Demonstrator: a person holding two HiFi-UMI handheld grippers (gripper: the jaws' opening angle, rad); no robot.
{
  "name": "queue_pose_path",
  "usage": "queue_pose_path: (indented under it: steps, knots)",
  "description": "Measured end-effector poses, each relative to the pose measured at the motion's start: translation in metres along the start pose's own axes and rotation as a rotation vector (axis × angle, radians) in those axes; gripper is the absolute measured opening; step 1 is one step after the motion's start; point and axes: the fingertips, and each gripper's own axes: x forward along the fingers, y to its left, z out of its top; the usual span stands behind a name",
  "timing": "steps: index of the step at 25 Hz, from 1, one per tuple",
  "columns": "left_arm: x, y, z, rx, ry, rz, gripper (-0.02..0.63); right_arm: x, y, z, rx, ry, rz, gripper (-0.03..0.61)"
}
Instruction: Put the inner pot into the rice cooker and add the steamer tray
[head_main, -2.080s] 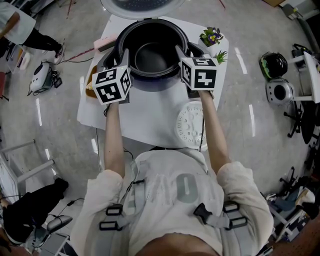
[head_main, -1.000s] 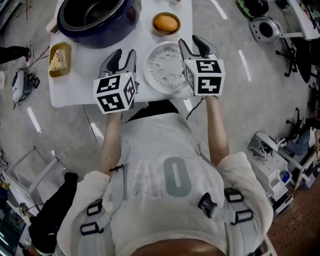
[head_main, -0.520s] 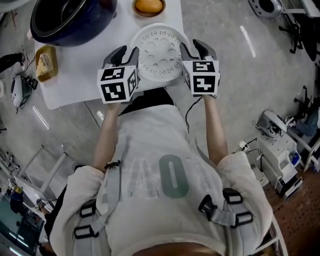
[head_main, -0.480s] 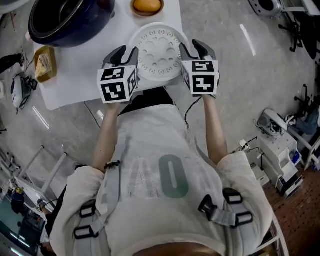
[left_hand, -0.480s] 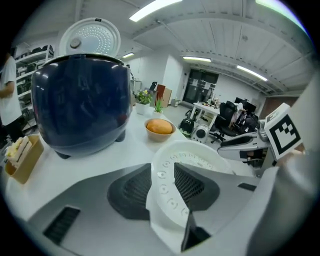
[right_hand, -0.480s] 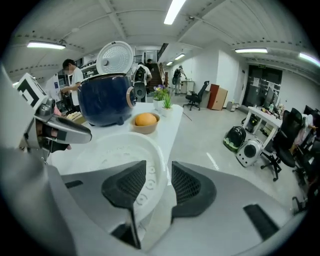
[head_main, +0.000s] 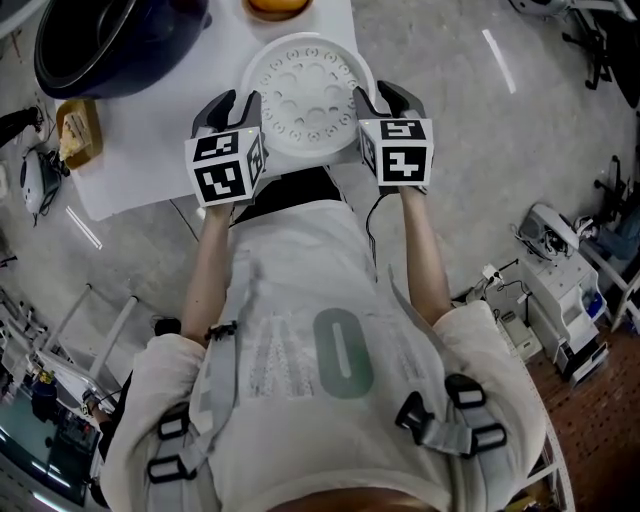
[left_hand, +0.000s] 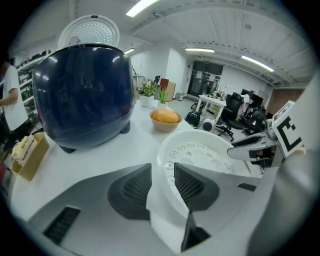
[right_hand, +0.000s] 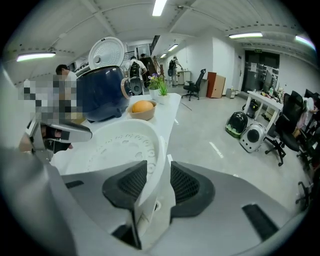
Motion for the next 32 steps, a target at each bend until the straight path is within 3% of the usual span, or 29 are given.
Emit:
queue_pose_path:
  steps: [5, 8, 19, 25, 32]
  knots:
    - [0.006, 0.003, -0.014, -0.033, 0.051, -0.020, 0.138, 0.005, 0.004, -0.003, -0.007, 0.018, 0.019, 0.142]
    - [0.006, 0.000, -0.014, -0.033, 0.050, -0.028, 0.098, 0.006, 0.005, -0.003, -0.024, 0.027, 0.019, 0.126]
    - [0.000, 0.006, -0.016, -0.051, 0.043, -0.026, 0.092, 0.002, 0.012, 0.006, -0.053, 0.029, 0.049, 0.116]
    - [-0.008, 0.011, 0.004, -0.068, -0.016, -0.026, 0.091, -0.009, 0.015, 0.036, -0.114, -0.010, 0.030, 0.115]
    - [-0.027, 0.016, 0.061, -0.054, -0.148, -0.032, 0.089, -0.036, 0.014, 0.096, -0.172, -0.107, -0.008, 0.115]
